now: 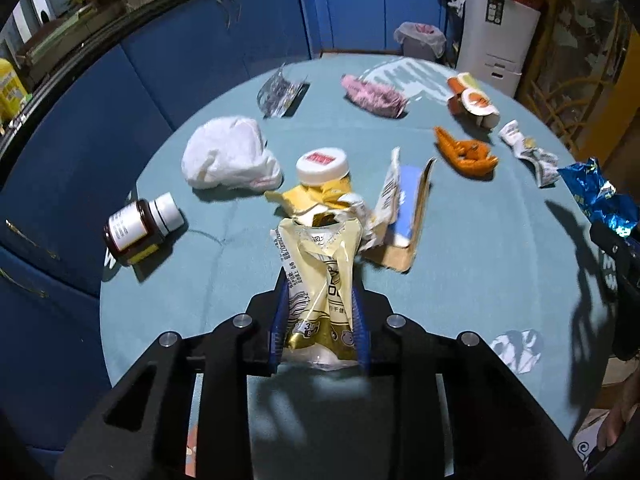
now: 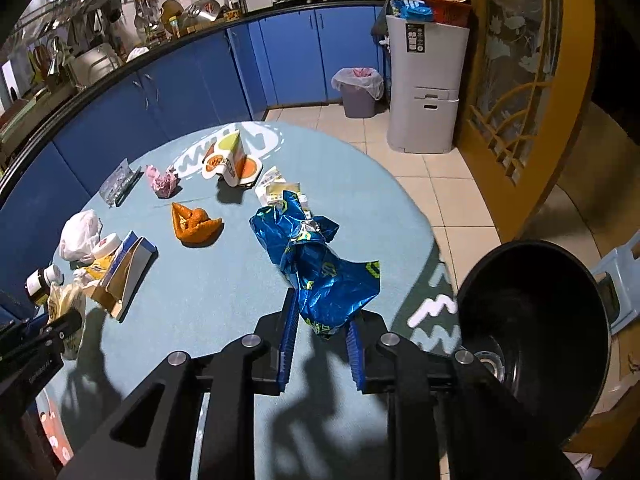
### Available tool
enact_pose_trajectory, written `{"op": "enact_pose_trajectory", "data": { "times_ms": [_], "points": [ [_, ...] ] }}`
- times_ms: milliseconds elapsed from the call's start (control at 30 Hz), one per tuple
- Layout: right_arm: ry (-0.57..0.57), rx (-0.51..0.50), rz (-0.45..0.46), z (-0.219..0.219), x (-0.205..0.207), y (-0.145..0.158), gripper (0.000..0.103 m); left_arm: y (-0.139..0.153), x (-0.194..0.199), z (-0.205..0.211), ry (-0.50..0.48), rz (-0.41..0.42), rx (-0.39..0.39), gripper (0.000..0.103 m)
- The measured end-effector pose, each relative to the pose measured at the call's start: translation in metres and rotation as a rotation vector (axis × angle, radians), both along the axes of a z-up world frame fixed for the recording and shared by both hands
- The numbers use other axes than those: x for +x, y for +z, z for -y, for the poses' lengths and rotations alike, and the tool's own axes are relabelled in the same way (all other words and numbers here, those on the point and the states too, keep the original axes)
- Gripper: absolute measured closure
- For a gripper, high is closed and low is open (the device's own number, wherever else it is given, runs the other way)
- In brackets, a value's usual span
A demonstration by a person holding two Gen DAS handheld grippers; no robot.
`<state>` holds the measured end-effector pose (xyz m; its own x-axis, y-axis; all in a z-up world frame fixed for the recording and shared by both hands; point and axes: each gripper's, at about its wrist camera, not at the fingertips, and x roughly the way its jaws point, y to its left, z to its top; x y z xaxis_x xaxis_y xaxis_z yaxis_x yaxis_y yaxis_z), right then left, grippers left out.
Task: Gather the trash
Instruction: 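Carry both held snack bags over the black trash bin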
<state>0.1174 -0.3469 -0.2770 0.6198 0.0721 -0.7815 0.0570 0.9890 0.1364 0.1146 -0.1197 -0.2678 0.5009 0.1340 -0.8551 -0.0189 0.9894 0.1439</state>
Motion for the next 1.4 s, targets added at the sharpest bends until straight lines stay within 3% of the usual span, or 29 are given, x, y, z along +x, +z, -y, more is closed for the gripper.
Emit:
{"op": "enact_pose_trajectory", "data": {
  "times_ms": [700,1400],
  "points": [
    [-0.125,0.02,0.046,0.06,-0.044,0.013,0.081,0.033,-0.005,0.091,-0.191,0.115,0.001,0.075],
    [-0.303,0.043,0.036,0.14,-0.067,0.004,0.081,0.033,0.004,0.223,-0.445,0.12,-0.038,0.075]
  ]
}}
